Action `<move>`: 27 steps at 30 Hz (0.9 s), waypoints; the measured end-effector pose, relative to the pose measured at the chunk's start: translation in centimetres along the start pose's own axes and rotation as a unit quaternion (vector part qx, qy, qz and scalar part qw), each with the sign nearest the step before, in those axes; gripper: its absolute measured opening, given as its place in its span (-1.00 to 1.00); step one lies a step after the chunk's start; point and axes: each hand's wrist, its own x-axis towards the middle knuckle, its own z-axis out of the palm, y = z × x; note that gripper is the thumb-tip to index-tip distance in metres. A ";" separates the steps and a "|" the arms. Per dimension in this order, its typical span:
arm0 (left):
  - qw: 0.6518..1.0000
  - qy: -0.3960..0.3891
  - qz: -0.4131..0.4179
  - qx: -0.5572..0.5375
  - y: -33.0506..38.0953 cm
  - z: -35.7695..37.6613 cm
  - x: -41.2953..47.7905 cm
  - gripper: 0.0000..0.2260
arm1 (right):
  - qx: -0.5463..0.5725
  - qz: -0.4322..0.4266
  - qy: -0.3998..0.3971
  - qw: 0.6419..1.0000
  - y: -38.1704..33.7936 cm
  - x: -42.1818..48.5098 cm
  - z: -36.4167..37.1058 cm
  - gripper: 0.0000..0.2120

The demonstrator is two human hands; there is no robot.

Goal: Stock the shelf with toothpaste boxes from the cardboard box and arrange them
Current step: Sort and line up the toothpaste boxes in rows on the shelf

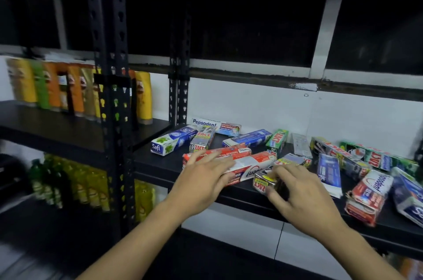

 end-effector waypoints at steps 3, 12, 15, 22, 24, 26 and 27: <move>0.995 0.081 -0.044 -0.049 -2.2 -1.1 0.4 -0.56 | 0.020 0.022 0.016 0.999 0.1 0.7 -0.6 -0.65; 0.943 0.134 -0.296 -0.070 -14.3 -0.6 3.6 -0.57 | 0.127 -0.013 -0.010 0.992 -0.5 9.9 0.4 -0.68; 0.927 0.084 -0.352 -0.103 -15.7 1.0 3.5 -0.54 | 0.144 -0.014 -0.046 0.988 -1.7 13.7 1.7 -0.76; 0.921 0.073 -0.368 -0.108 -16.6 1.8 3.5 -0.50 | 0.097 -0.103 -0.136 0.981 -3.9 22.3 7.0 -0.62; 0.919 0.085 -0.368 -0.115 -16.5 1.7 3.5 -0.58 | 0.058 -0.125 -0.193 0.971 -4.2 24.2 8.6 -0.51; 0.914 0.102 -0.370 -0.127 -16.4 1.7 3.3 -0.62 | 0.028 -0.144 -0.244 0.959 -4.5 25.4 10.0 -0.37; 0.912 0.111 -0.372 -0.132 -16.5 1.6 3.3 -0.64 | 0.018 -0.155 -0.257 0.954 -4.5 25.8 10.6 -0.36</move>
